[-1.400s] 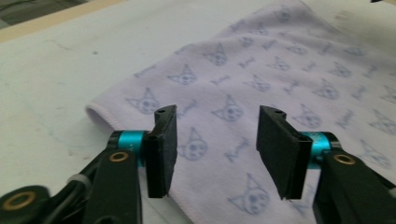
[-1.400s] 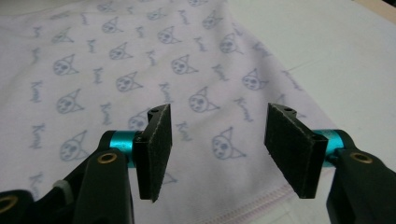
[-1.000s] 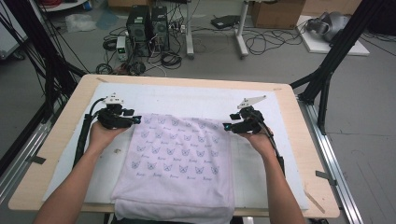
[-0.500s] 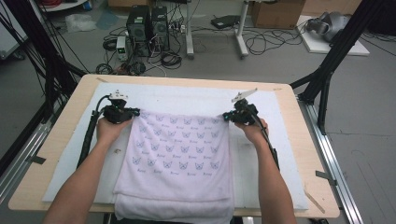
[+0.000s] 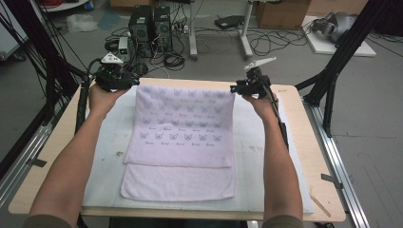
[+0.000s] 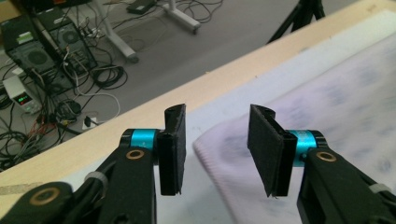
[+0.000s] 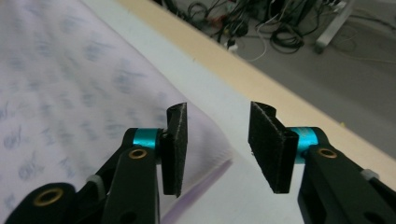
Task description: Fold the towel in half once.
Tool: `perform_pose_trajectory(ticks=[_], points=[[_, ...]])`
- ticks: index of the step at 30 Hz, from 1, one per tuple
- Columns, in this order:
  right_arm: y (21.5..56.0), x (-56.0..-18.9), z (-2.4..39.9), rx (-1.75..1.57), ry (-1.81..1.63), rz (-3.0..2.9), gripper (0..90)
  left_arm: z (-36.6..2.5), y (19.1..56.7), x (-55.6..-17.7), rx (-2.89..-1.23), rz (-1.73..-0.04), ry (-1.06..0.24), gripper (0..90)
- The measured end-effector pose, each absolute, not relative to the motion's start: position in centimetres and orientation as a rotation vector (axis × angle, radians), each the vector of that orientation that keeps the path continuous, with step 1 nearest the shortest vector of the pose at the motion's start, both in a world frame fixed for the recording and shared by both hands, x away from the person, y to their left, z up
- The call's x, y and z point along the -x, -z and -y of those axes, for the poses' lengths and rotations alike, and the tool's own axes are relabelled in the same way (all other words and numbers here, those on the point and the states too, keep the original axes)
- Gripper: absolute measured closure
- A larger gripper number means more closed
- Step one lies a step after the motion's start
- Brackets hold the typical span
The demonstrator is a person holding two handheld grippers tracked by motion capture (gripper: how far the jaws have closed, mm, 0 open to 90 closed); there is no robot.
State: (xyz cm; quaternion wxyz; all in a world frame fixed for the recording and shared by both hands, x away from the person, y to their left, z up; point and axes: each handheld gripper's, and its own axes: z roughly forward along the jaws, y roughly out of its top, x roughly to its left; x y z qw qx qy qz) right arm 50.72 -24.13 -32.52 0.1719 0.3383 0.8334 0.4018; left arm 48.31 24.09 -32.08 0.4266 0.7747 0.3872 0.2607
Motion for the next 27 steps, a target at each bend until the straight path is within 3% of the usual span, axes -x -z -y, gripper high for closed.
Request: perform_pose_trajectory(ticks=[5, 10, 16, 27], points=[[35.5, -48.5, 24.3, -0.928, -1.167, -2.437, 50.8, -25.3, 35.6, -46.2, -1.944, -0.927, -0.534, 56.1], [35.9, -46.3, 24.6, -0.914, -1.225, -2.523, 43.9, -25.1, 37.9, -43.5, -1.944, -0.823, -0.443, 54.7], [36.0, -42.4, 23.9, -0.75, -1.304, -2.512, 45.6, -24.6, 38.8, -40.5, -1.972, -0.704, -0.386, 53.4], [39.6, -37.8, 24.0, -0.672, -1.31, -2.579, 47.6, -25.7, 40.6, -36.1, -2.026, -0.601, -0.327, 52.5]])
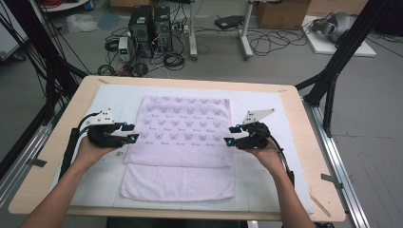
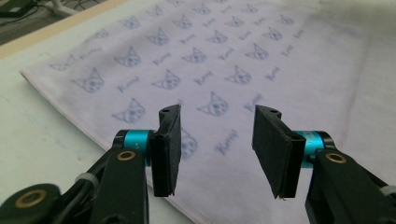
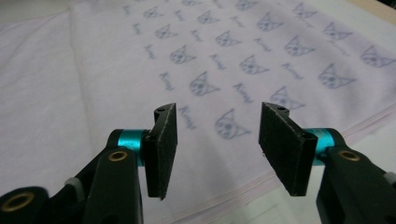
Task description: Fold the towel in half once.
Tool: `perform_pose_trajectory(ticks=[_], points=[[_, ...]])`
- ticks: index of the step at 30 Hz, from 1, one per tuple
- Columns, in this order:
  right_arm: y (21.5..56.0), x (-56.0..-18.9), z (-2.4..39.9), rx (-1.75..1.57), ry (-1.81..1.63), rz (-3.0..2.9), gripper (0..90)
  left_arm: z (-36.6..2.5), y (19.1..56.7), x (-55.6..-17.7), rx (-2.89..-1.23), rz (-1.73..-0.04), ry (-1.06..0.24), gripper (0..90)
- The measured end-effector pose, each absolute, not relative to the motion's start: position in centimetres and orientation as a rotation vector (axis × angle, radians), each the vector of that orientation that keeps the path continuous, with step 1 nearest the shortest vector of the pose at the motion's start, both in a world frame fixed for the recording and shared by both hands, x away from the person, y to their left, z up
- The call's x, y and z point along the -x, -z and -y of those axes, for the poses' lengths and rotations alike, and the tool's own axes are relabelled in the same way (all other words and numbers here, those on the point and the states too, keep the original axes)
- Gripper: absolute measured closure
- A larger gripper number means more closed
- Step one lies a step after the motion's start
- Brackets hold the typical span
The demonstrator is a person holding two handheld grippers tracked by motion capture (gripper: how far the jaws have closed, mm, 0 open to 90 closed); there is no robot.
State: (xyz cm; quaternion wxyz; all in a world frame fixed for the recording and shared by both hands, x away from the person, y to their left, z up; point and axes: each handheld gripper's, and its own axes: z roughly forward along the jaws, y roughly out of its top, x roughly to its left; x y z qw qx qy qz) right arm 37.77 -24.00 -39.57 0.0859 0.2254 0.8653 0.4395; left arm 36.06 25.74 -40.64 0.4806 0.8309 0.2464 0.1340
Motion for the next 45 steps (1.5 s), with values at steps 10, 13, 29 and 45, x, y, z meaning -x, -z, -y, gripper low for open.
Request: perform_pose_trajectory(ticks=[10, 13, 29, 45], points=[[41.2, -34.4, 23.1, -0.582, -1.241, -2.669, 53.5, -26.1, 43.0, -33.4, -2.079, -0.59, -0.271, 55.4], [42.2, -33.9, 23.4, -0.616, -1.242, -2.687, 54.0, -26.0, 43.2, -32.8, -2.098, -0.581, -0.258, 56.4], [43.9, -33.8, 22.4, -0.608, -1.192, -2.773, 87.7, -24.7, 44.1, -32.5, -2.203, -0.588, -0.25, 87.3], [38.2, -31.1, 25.9, -0.534, -1.414, -2.609, 88.2, -24.6, 38.4, -28.9, -2.105, -0.519, -0.305, 88.1]])
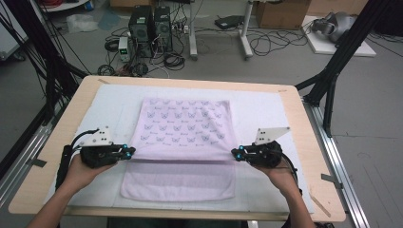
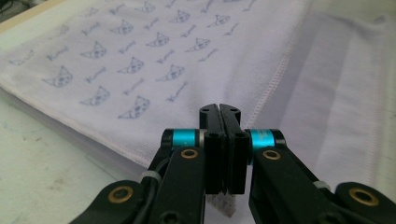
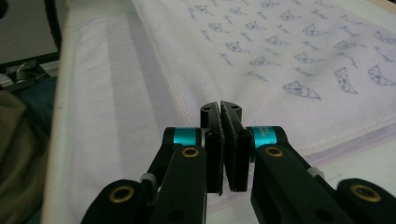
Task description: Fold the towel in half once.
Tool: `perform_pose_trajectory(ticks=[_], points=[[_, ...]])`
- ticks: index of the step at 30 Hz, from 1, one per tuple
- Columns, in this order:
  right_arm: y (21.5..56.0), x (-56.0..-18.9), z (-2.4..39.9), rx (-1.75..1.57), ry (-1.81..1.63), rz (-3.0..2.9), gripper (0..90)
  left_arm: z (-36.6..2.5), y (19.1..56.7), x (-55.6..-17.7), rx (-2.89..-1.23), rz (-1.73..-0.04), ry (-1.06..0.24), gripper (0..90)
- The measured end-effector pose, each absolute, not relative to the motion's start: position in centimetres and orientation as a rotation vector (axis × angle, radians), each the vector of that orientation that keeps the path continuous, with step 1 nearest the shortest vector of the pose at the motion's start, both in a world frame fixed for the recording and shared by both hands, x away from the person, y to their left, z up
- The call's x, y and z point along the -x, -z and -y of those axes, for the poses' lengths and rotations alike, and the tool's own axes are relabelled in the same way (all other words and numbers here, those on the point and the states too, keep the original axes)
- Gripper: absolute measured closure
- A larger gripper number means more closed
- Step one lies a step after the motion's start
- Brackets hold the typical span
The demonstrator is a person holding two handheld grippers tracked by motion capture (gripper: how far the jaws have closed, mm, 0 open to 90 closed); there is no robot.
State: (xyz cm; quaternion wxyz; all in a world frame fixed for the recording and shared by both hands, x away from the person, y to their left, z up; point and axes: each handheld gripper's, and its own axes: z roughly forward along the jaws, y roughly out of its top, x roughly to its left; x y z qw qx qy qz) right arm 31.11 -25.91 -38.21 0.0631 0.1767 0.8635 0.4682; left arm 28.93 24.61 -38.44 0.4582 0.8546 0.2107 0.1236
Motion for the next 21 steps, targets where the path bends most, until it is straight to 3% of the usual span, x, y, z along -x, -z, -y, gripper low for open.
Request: perform_pose_trajectory(ticks=[5, 7, 8, 10, 17, 21], points=[[38.9, -27.8, 26.2, -0.461, -1.423, -2.683, 87.2, -24.7, 39.8, -25.2, -2.128, -0.485, -0.251, 85.9], [40.1, -27.2, 26.2, -0.499, -1.399, -2.732, 77.1, -24.6, 40.8, -24.4, -2.149, -0.488, -0.23, 70.0], [40.7, -27.2, 26.1, -0.53, -1.381, -2.737, 71.2, -24.6, 41.2, -24.3, -2.16, -0.491, -0.226, 67.9], [41.8, -27.2, 26.0, -0.546, -1.38, -2.758, 69.3, -24.6, 41.8, -24.4, -2.176, -0.505, -0.218, 65.8], [43.9, -27.2, 24.4, -0.532, -1.276, -2.835, 65.1, -23.8, 43.4, -24.6, -2.232, -0.479, -0.179, 70.3], [44.3, -27.1, 24.2, -0.533, -1.262, -2.837, 77.4, -23.5, 44.2, -24.5, -2.239, -0.466, -0.159, 83.1]])
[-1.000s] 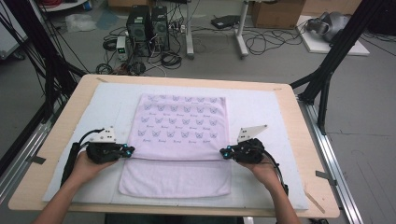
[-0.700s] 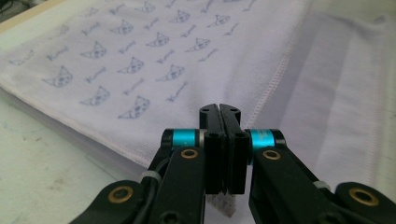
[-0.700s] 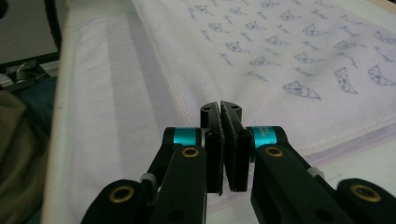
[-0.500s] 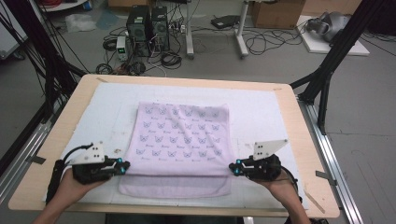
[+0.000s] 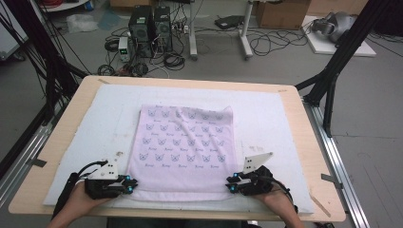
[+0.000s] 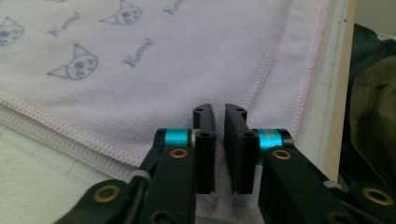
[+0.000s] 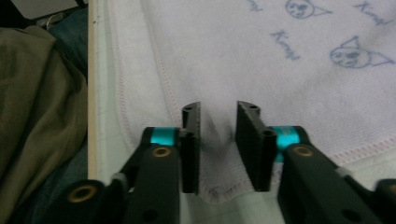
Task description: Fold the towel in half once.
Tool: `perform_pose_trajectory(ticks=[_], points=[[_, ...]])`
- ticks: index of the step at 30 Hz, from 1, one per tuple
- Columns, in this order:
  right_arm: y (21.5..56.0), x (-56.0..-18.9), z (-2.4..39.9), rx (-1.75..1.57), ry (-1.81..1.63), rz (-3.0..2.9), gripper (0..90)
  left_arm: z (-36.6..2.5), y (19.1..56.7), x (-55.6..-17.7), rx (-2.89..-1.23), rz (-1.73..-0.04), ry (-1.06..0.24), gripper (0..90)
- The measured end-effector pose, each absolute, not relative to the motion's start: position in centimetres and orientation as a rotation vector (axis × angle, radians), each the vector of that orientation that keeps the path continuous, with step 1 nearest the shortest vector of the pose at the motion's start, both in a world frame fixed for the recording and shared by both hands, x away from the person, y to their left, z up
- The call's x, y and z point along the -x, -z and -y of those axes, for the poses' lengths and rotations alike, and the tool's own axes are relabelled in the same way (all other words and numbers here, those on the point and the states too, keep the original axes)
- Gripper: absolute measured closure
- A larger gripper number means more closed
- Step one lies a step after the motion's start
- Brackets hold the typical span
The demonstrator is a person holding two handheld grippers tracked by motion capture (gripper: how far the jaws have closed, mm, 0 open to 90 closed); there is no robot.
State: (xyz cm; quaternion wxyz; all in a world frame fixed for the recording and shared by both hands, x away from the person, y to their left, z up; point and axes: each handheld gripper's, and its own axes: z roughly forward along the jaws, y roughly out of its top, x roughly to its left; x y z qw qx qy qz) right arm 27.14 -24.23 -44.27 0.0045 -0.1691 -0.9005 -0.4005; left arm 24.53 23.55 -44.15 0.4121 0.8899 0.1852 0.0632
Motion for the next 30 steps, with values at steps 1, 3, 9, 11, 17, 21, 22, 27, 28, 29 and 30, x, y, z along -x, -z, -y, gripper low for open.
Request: perform_pose_trajectory(ticks=[1, 3, 9, 11, 17, 21, 22, 27, 28, 29, 30], points=[[44.3, -27.3, 24.3, 0.521, 1.252, 2.81, 84.1, -23.6, 44.1, -24.5, -2.242, -0.468, -0.161, 85.9], [44.2, -27.4, 24.2, 0.513, 1.246, 2.805, 87.2, -23.5, 43.9, -24.5, -2.247, -0.473, -0.17, 87.9], [42.7, -27.1, 24.6, 0.497, 1.349, 2.774, 88.0, -24.2, 42.5, -24.1, -2.197, -0.478, -0.201, 88.5], [42.0, -26.9, 24.8, 0.491, 1.381, 2.768, 88.1, -24.5, 41.9, -23.9, -2.179, -0.479, -0.212, 88.6], [40.5, -25.8, 25.0, 0.452, 1.449, 2.751, 88.1, -25.1, 40.6, -22.7, -2.141, -0.465, -0.217, 88.6], [41.5, -24.8, 24.9, 0.419, 1.391, 2.76, 87.8, -24.9, 41.9, -21.9, -2.186, -0.447, -0.17, 88.4], [42.1, -24.8, 24.8, 0.433, 1.359, 2.77, 85.3, -24.8, 42.4, -22.0, -2.201, -0.442, -0.155, 88.1], [43.4, -25.2, 24.3, 0.454, 1.301, 2.775, 75.9, -24.1, 43.2, -22.6, -2.222, -0.449, -0.133, 74.4], [43.6, -25.3, 24.2, 0.456, 1.295, 2.783, 75.7, -24.1, 43.3, -22.7, -2.231, -0.453, -0.14, 75.5], [43.7, -25.4, 24.2, 0.463, 1.273, 2.791, 75.5, -24.2, 43.5, -22.8, -2.23, -0.461, -0.134, 75.8], [43.9, -25.4, 24.1, 0.464, 1.267, 2.786, 75.9, -24.3, 43.6, -22.9, -2.238, -0.463, -0.127, 77.0]])
